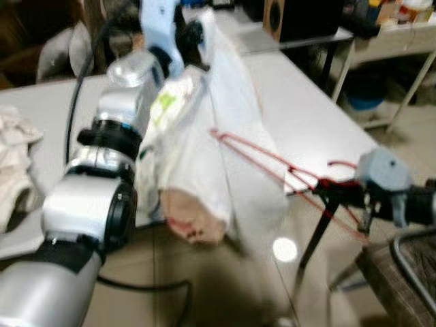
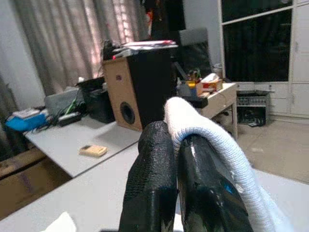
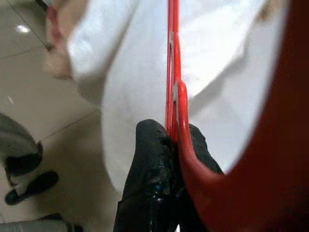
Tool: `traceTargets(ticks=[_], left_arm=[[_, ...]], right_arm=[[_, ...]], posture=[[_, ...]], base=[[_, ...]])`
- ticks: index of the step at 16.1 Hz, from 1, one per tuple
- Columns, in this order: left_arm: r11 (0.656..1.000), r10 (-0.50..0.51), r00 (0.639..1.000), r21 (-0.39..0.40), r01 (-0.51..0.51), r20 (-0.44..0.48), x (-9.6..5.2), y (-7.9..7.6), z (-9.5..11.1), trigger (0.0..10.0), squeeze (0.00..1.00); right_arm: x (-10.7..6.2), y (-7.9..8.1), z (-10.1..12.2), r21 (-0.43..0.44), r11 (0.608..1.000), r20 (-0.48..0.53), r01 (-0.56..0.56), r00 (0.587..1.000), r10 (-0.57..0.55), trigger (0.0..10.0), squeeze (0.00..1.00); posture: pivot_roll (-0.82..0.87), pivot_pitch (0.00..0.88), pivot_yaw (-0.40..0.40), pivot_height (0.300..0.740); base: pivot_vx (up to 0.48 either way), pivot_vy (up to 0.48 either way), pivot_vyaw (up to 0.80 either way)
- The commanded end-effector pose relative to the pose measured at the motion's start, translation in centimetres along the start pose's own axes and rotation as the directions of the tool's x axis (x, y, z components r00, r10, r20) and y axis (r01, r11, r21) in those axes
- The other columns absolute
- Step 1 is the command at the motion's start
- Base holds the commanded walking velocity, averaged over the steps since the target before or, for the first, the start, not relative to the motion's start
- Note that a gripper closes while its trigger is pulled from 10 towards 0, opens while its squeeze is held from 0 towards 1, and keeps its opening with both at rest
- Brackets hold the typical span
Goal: Hang hanger
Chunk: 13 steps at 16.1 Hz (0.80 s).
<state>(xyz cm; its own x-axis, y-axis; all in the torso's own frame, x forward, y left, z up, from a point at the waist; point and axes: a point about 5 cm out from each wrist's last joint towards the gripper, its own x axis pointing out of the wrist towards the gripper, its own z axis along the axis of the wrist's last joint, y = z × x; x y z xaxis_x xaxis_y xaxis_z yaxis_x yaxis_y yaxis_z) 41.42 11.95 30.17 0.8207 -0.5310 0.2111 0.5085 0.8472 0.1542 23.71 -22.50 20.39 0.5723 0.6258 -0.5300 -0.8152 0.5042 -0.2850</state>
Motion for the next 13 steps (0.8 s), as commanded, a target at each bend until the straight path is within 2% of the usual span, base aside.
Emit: traceTargets(ticks=[1,4,7,9,11,12,13], left_arm=[[0.999,0.011,0.998,0.032,-0.013,0.054,-0.5,1.2,1.8,10.0,0.00],[0.999,-0.034,0.997,0.031,0.031,0.069,-0.5,0.9,2.4,10.0,0.00],[0.988,-0.147,0.988,0.061,0.144,0.045,-0.4,-0.5,2.7,10.0,0.00],[0.977,-0.207,0.976,0.059,0.204,0.065,-0.7,-1.0,3.6,10.0,0.00],[0.950,-0.311,0.946,0.041,0.309,0.091,-1.4,-1.7,4.9,10.0,0.00],[0.946,-0.323,0.941,0.033,0.321,0.100,-1.5,-1.8,5.3,10.0,0.00],[0.936,-0.353,0.925,0.033,0.352,0.139,-1.8,-2.1,6.6,10.0,0.00]], right_arm=[[0.4,-0.3,1.4,-0.068,0.997,0.037,-0.023,0.999,0.025,10.0,0.00],[1.2,-0.9,1.9,-0.103,0.993,0.038,-0.058,0.997,0.062,10.0,0.00],[2.8,-2.6,2.3,-0.159,0.983,0.014,-0.092,0.995,0.095,10.0,0.00],[4.0,-4.6,2.7,-0.204,0.978,-0.014,-0.047,0.999,0.046,10.0,0.00],[5.4,-7.4,3.7,-0.262,0.964,-0.029,0.043,0.998,-0.052,10.0,0.00],[5.7,-8.1,4.0,-0.278,0.958,-0.032,0.074,0.996,-0.086,10.0,0.00],[6.3,-10.5,5.4,-0.319,0.927,-0.019,0.198,0.976,-0.216,10.0,0.00]], posture=[[-0.01,0.000,0.052,0.723],[0.00,0.000,0.038,0.723],[0.01,0.000,0.030,0.723],[0.01,0.000,0.028,0.723],[0.02,0.000,0.022,0.723],[0.02,0.000,0.020,0.723],[0.03,0.000,0.017,0.723]], base=[[0.386,0.000,0.00],[0.366,0.000,0.00],[0.000,0.000,0.00],[0.000,0.000,0.00],[0.000,0.000,0.00],[0.000,0.000,0.00],[0.000,0.000,0.00]])
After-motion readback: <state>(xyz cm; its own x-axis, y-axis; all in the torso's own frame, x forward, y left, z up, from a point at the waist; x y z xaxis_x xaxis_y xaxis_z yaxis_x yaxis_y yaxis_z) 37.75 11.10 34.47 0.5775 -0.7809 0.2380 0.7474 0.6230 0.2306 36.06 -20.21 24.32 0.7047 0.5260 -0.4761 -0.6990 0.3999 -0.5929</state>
